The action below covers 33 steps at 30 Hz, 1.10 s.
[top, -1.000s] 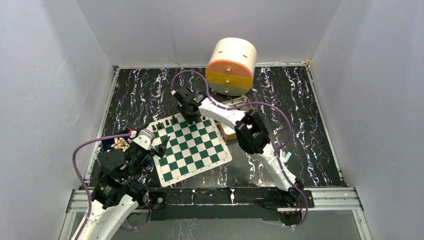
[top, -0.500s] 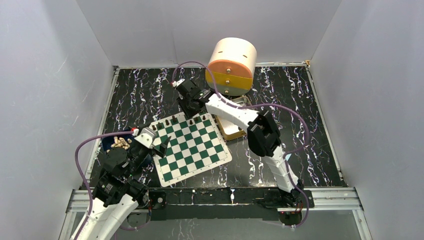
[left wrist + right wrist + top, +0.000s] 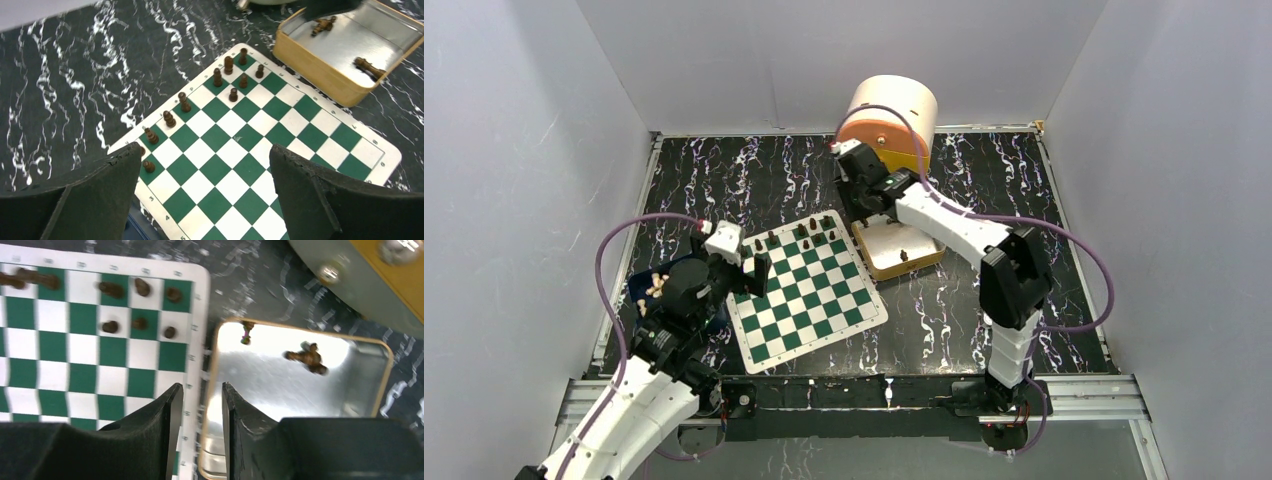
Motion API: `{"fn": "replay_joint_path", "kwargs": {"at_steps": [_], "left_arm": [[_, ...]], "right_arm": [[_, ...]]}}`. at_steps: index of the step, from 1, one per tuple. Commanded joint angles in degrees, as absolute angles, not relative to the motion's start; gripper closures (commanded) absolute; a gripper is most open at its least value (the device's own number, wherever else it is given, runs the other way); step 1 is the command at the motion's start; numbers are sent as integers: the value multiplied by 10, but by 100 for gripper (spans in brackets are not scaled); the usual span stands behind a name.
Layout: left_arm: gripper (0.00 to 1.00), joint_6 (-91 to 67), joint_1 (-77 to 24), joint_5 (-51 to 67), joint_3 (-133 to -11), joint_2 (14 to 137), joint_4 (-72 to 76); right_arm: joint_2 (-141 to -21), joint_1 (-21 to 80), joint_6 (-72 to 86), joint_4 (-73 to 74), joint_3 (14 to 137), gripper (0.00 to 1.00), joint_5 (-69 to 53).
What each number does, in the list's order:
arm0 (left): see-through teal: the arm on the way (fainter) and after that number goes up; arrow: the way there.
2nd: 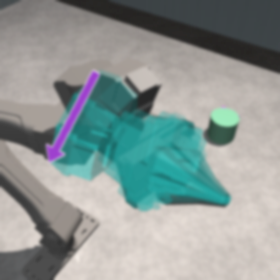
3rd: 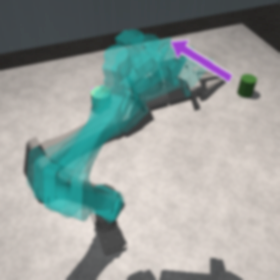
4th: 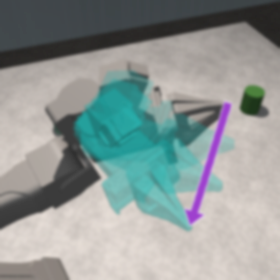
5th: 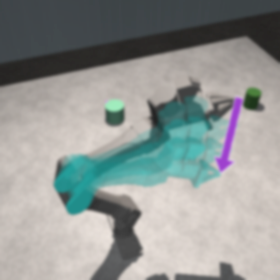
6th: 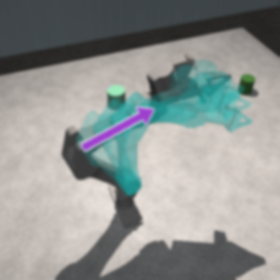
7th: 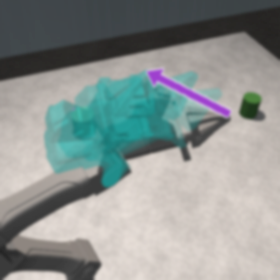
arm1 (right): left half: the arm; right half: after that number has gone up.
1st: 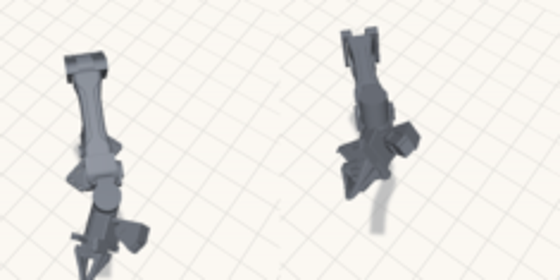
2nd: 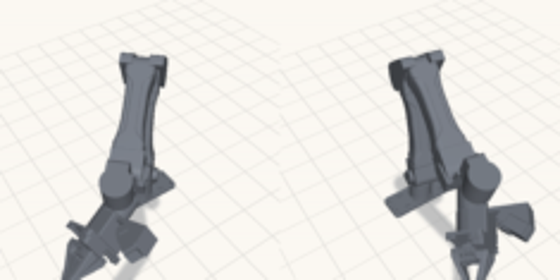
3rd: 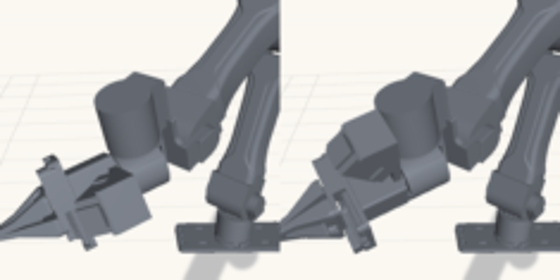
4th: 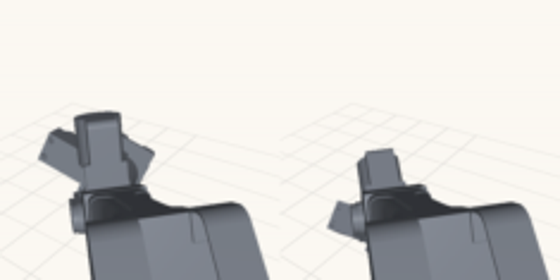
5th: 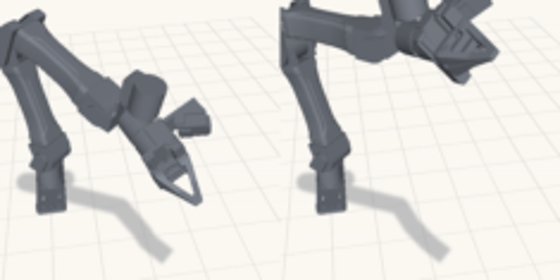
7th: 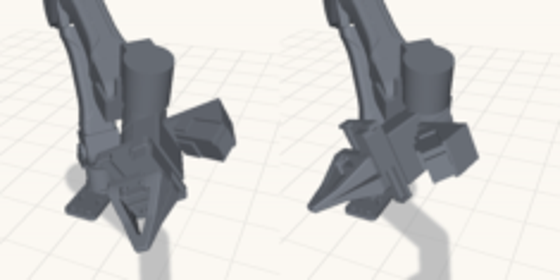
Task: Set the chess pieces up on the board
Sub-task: Place the chess piece on the chessboard, then pick up the chess piece from the storage box.
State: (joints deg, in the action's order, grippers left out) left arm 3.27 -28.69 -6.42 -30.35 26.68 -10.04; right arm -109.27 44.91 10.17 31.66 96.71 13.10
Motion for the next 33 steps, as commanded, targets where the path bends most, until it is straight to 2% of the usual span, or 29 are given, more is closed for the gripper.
{"fn": "replay_joint_path", "kwargs": {"at_steps": [1, 6, 12, 33], "left_arm": [[5, -43, -289, -158, -362, 330, -110], [7, -14, -288, -146, -400, 392, -153], [9, -3, -288, -135, -378, 374, -159], [11, 24, -289, -135, -363, 341, -153]], "right_arm": [[-1017, 404, 87, 266, 895, 57, 159], [-973, 345, 67, 204, 797, 59, 159], [-986, 295, 61, 137, 746, 62, 147], [-1091, 268, 69, 83, 764, 65, 140]]}}
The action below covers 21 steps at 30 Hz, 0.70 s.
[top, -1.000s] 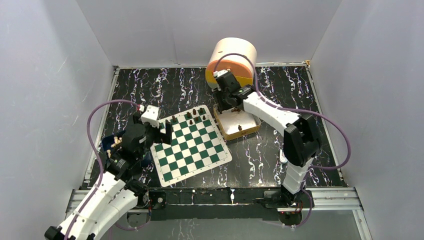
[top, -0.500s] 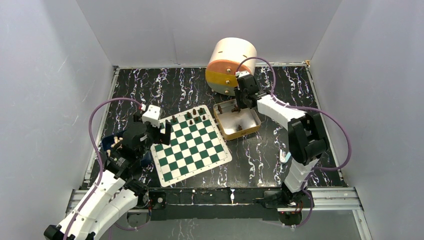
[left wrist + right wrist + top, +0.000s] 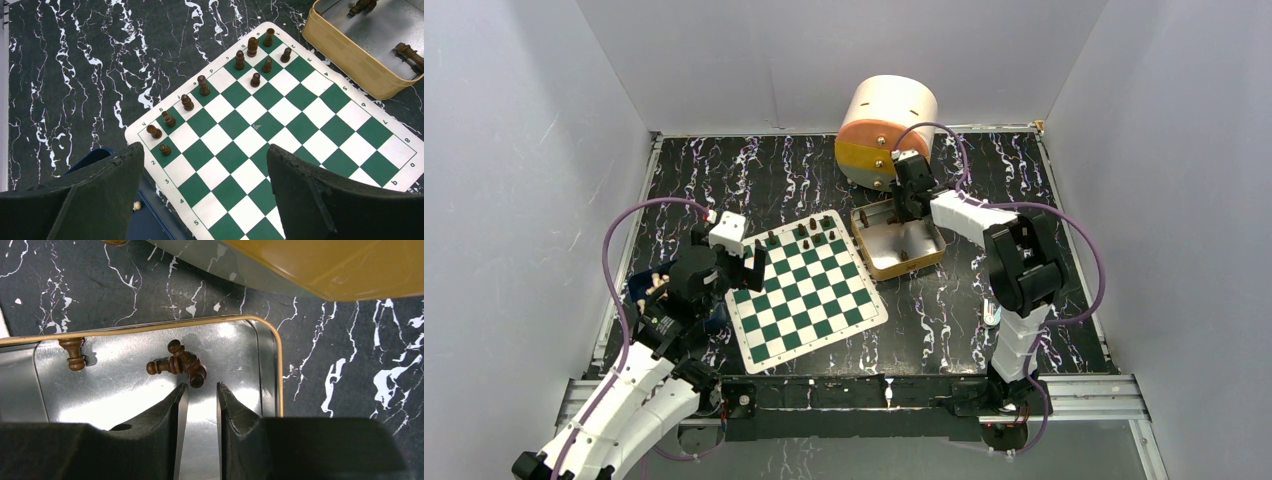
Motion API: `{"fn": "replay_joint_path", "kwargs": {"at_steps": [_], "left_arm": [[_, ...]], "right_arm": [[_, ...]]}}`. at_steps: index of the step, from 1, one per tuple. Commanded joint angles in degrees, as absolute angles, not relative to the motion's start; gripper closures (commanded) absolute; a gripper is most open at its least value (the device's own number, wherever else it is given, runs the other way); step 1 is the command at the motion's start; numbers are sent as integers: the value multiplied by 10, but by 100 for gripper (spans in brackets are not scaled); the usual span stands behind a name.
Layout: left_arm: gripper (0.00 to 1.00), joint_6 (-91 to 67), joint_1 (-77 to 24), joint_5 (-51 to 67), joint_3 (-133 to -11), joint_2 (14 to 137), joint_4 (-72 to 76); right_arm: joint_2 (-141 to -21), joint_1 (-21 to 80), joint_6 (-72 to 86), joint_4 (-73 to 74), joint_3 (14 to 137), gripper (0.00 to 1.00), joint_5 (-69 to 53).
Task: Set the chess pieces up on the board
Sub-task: Pick up the chess piece from the storage box.
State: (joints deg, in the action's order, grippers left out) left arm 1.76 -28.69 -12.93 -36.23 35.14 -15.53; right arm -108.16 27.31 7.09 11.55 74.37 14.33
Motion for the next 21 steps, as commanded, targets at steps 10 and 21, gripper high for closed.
{"fn": "replay_joint_path", "kwargs": {"at_steps": [10, 21], "left_arm": [[12, 27, -288, -138, -362, 340, -152], [12, 29, -289, -134, -361, 342, -152]], "right_arm": [[-1106, 266, 73, 83, 771, 71, 124], [-1081, 266, 72, 124, 793, 79, 146]]}}
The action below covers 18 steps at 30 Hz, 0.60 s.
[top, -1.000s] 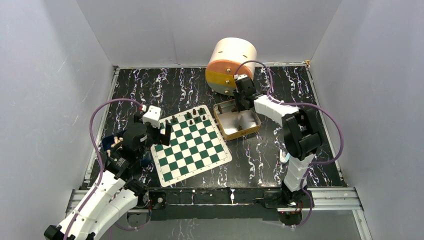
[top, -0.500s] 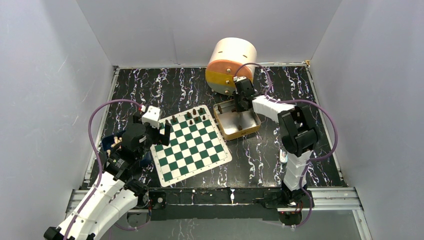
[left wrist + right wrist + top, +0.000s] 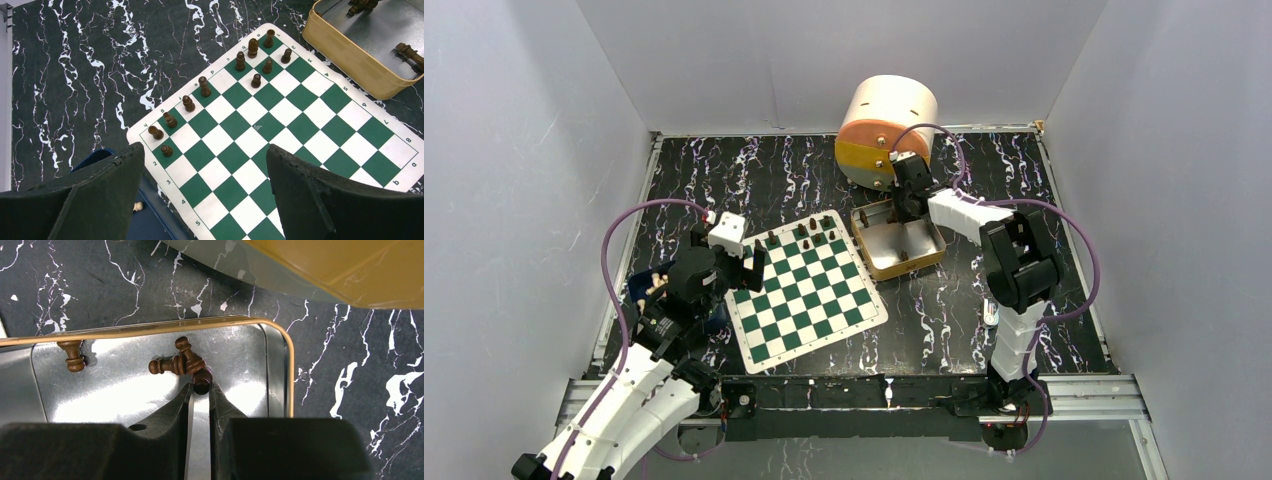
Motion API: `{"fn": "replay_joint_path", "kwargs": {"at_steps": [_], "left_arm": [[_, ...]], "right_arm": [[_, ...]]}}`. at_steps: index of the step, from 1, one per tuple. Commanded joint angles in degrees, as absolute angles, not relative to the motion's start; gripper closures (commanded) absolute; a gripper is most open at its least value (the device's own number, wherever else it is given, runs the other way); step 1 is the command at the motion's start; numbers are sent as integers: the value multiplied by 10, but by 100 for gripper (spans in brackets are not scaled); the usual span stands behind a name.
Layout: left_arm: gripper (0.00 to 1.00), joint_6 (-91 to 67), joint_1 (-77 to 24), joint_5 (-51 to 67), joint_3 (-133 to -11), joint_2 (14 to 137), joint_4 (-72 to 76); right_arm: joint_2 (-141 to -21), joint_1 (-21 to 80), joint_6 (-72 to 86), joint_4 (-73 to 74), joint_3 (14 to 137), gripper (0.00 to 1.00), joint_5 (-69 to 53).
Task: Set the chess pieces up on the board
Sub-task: Pick up the chess piece from the storage box.
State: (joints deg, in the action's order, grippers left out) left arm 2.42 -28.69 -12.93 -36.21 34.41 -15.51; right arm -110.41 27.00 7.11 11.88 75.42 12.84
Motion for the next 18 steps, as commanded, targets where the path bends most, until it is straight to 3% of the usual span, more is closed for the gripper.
{"fn": "replay_joint_path", "kwargs": {"at_steps": [1, 18], "left_arm": [[13, 29, -288, -134, -361, 343, -152], [14, 22, -289, -152, -362, 336, -155]], "right_arm": [[-1077, 266, 74, 132, 797, 79, 148], [-1041, 267, 92, 228, 848, 79, 141]]}}
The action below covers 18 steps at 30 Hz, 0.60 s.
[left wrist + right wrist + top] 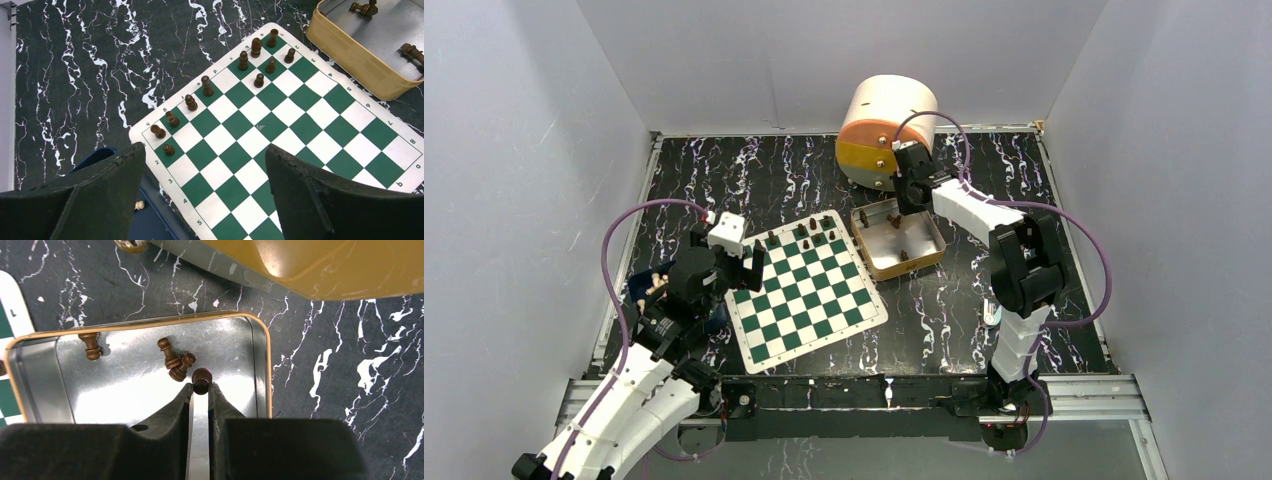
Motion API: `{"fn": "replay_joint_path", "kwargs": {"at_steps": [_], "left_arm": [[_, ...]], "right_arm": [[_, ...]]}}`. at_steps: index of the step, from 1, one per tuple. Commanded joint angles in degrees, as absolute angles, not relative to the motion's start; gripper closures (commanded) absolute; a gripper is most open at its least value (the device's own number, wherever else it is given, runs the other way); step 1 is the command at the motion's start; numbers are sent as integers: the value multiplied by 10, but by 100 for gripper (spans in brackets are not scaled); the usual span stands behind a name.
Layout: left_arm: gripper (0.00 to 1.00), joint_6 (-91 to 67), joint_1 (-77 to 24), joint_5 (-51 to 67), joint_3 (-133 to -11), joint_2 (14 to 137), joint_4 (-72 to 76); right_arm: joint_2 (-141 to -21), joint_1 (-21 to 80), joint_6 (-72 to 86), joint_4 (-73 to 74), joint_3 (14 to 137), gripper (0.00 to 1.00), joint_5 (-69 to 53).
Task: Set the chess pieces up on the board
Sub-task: Pick up the chess piece from the storage box.
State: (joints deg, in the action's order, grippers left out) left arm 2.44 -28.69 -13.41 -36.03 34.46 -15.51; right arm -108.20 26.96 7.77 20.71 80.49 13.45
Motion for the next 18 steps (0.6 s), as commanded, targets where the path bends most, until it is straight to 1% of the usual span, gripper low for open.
{"fn": "replay_joint_path", "kwargs": {"at_steps": [1, 8, 14, 18], "left_arm": [[14, 21, -288, -153, -362, 333, -155], [16, 4, -288, -159, -364, 326, -153], [17, -26, -289, -150, -382, 323, -164], [17, -45, -288, -145, -403, 294, -184]], "right_arm": [[-1038, 267, 93, 232, 850, 80, 134], [-1001, 291, 93, 237, 847, 79, 83], [-979, 341, 112, 222, 850, 79, 49], [-991, 392, 123, 215, 872, 79, 56]]}}
